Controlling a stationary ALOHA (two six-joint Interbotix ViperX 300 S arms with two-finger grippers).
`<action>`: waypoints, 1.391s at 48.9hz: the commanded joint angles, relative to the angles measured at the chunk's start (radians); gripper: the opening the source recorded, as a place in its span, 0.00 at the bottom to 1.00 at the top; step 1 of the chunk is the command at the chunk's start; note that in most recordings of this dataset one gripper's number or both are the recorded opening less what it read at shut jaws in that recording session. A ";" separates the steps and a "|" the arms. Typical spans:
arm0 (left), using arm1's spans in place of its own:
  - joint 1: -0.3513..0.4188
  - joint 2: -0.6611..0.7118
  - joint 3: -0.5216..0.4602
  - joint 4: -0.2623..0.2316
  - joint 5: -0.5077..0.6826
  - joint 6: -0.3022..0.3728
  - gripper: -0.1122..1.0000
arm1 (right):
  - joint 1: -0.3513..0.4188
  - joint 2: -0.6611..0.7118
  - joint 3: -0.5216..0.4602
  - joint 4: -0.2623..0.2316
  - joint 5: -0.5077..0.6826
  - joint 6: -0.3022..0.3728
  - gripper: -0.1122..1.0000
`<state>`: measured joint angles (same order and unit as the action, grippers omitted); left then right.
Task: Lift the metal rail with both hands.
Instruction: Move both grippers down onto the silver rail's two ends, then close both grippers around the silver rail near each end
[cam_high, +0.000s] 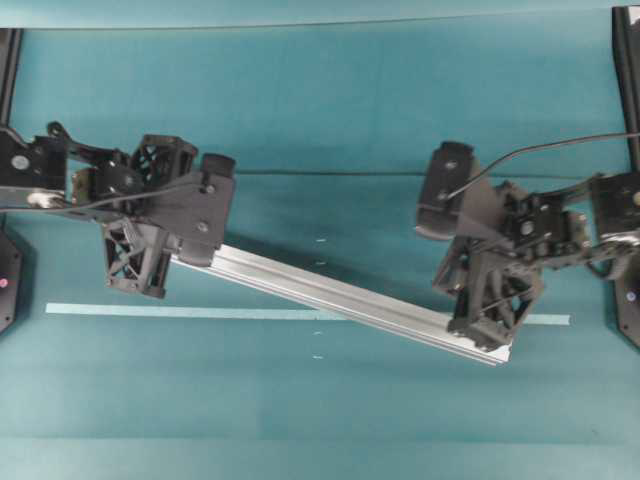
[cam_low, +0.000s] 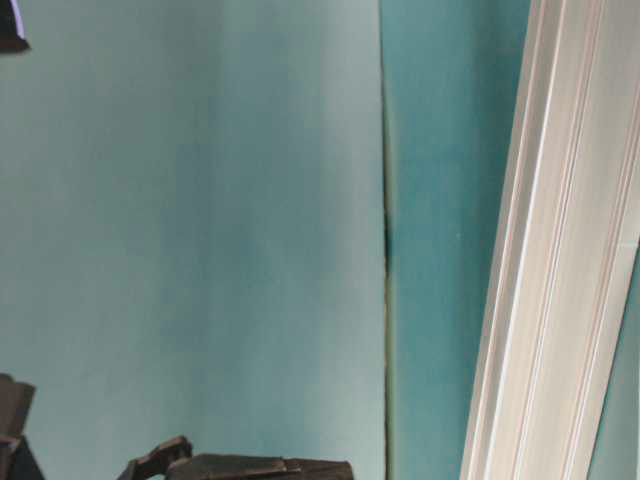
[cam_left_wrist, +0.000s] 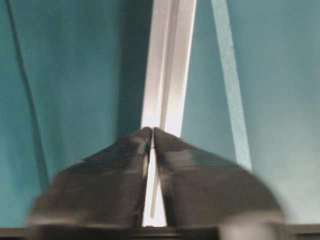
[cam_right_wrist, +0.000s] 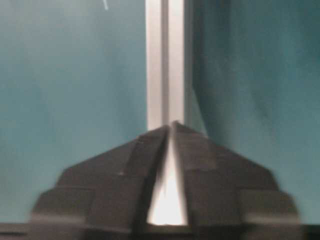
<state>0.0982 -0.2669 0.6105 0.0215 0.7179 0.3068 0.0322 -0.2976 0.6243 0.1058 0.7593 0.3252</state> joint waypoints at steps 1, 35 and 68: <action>0.003 0.000 -0.015 0.002 -0.009 0.000 0.34 | 0.003 0.015 -0.012 0.018 0.000 0.003 0.42; 0.006 0.138 0.054 0.002 -0.152 -0.006 0.96 | 0.052 0.184 0.000 0.040 0.014 -0.006 0.99; 0.026 0.264 0.103 0.000 -0.285 -0.005 0.96 | 0.061 0.305 0.069 0.037 -0.075 -0.008 0.99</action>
<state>0.1227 -0.0123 0.7118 0.0199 0.4571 0.3037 0.0890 -0.0046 0.6872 0.1427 0.6995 0.3175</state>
